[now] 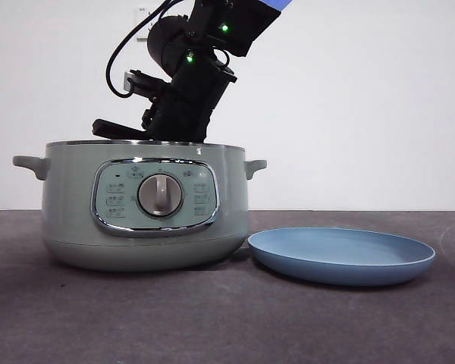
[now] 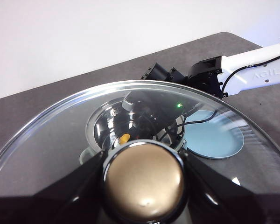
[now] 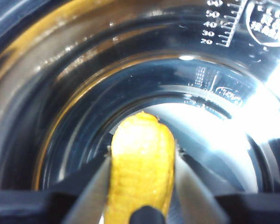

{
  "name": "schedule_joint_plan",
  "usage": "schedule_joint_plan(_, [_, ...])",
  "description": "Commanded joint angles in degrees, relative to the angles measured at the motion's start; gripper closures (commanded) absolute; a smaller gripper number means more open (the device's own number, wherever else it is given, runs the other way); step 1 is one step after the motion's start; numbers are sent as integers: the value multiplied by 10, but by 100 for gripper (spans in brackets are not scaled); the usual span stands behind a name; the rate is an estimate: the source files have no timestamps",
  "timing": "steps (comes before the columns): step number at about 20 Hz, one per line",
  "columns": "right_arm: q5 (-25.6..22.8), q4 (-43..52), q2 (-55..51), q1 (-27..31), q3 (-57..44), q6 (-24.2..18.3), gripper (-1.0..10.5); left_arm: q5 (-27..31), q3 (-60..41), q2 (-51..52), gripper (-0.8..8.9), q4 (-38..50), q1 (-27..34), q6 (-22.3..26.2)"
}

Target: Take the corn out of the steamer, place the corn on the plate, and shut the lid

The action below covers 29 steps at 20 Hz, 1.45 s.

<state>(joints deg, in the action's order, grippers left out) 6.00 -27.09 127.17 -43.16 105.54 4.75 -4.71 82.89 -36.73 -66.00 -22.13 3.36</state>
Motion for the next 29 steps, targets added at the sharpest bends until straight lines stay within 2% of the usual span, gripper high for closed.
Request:
schedule_joint_plan(1, [-1,-1,11,-2,1,6,946,-3,8,6,822,24,0,-4])
schedule_joint_plan(4, [-2,4,11,-2,1,6,956,-3,8,6,822,24,0,-3])
schedule_joint_plan(6, [-1,24,9,-2,1,22,957,-3,8,6,822,24,0,-3])
schedule_joint_plan(10, [-6,26,-46,-2,4,26,958,-3,8,6,822,25,0,-4])
schedule_joint_plan(12, [-32,7,-108,1,4,24,958,-3,8,6,822,26,0,-3])
schedule_joint_plan(14, [-81,-36,-180,10,4,9,958,-3,8,6,822,34,0,-3])
schedule_joint_plan(16, [-111,-110,-235,38,4,0,958,-21,8,6,822,43,0,-2])
schedule_joint_plan(19, [-109,-200,-268,103,4,-6,958,-20,8,6,822,40,0,-1])
schedule_joint_plan(22, [-104,-245,-272,162,1,-12,958,-20,8,6,822,35,0,-2])
schedule_joint_plan(25, [-98,-228,-272,189,-53,-17,958,-20,8,6,822,35,0,-2])
schedule_joint_plan(27, [-73,-180,-272,199,-118,-15,958,-19,8,6,822,36,0,-2])
schedule_joint_plan(29, [-71,-117,-272,199,-193,-7,958,-19,8,6,822,35,0,-2])
